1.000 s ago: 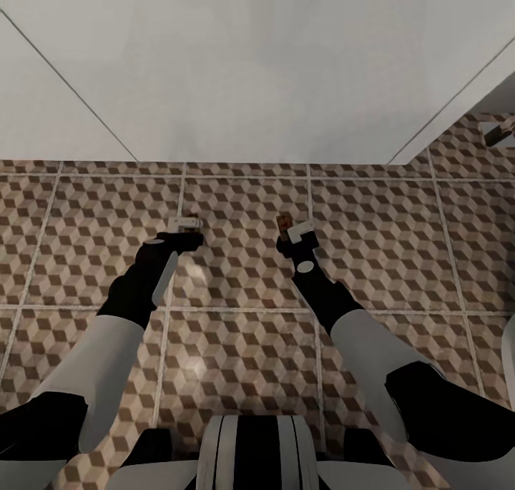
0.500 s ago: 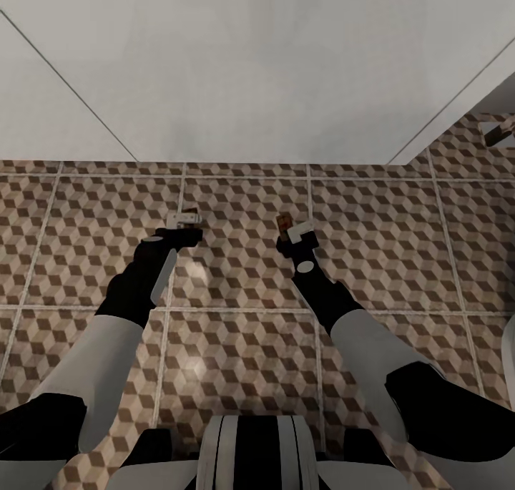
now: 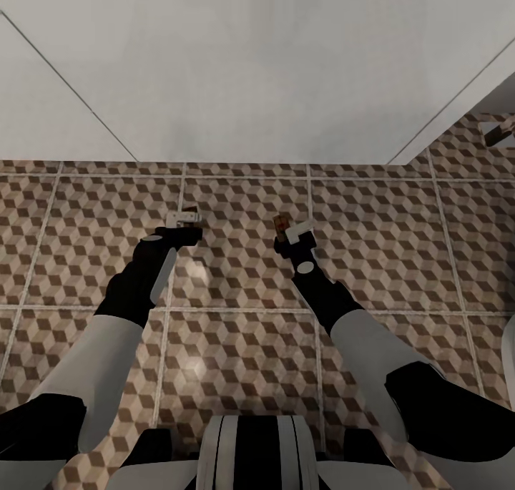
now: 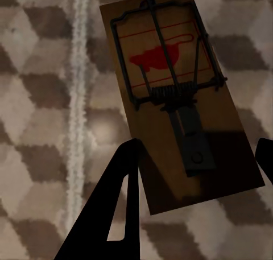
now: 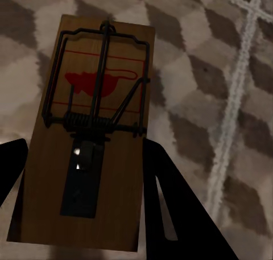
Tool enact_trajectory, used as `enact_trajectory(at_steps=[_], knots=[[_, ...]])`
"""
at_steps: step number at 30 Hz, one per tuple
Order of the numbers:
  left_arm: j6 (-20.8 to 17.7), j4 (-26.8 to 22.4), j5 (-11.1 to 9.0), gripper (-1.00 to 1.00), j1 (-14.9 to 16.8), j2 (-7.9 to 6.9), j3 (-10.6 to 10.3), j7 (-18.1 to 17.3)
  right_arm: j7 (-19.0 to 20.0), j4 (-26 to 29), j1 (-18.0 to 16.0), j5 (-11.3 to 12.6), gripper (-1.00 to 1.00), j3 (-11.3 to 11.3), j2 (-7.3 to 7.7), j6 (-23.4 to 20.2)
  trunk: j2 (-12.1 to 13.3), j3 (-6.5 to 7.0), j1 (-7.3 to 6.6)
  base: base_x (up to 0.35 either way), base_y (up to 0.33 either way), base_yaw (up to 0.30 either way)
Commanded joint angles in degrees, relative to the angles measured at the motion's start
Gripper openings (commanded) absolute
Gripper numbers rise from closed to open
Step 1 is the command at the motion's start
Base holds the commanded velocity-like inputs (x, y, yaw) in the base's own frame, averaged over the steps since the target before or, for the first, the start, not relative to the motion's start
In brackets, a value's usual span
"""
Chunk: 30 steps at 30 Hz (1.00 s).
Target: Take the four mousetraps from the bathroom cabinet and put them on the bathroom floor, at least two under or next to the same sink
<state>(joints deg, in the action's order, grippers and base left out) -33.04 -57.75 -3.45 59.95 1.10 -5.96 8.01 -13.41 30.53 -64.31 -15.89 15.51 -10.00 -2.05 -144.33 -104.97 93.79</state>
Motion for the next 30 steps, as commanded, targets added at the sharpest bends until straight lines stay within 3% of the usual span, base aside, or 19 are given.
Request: enact_trajectory(at_steps=[1, 11, 30], knots=[[-0.3, 0.0, -0.3, -1.00, 0.0, -0.03, -0.1, 0.3, -0.2, 0.0, 0.0, -0.3, -1.00, 0.1, 0.00, -0.1, 0.0, -0.03, -0.01, 0.050, 0.000, 0.000], [-0.3, -0.1, -0.4, -1.00, 0.0, -0.05, -0.2, 0.3, -0.2, -0.1, 0.0, -0.3, -1.00, 0.1, 0.00, -0.1, 0.0, -0.03, -0.01, 0.146, 0.000, 0.000], [-0.3, -0.3, -0.3, -1.00, 0.0, -0.05, -0.2, 0.3, -0.2, -0.1, 0.0, -0.3, -1.00, 0.1, 0.00, -0.1, 0.0, -0.03, -0.01, 0.016, 0.000, 0.000]])
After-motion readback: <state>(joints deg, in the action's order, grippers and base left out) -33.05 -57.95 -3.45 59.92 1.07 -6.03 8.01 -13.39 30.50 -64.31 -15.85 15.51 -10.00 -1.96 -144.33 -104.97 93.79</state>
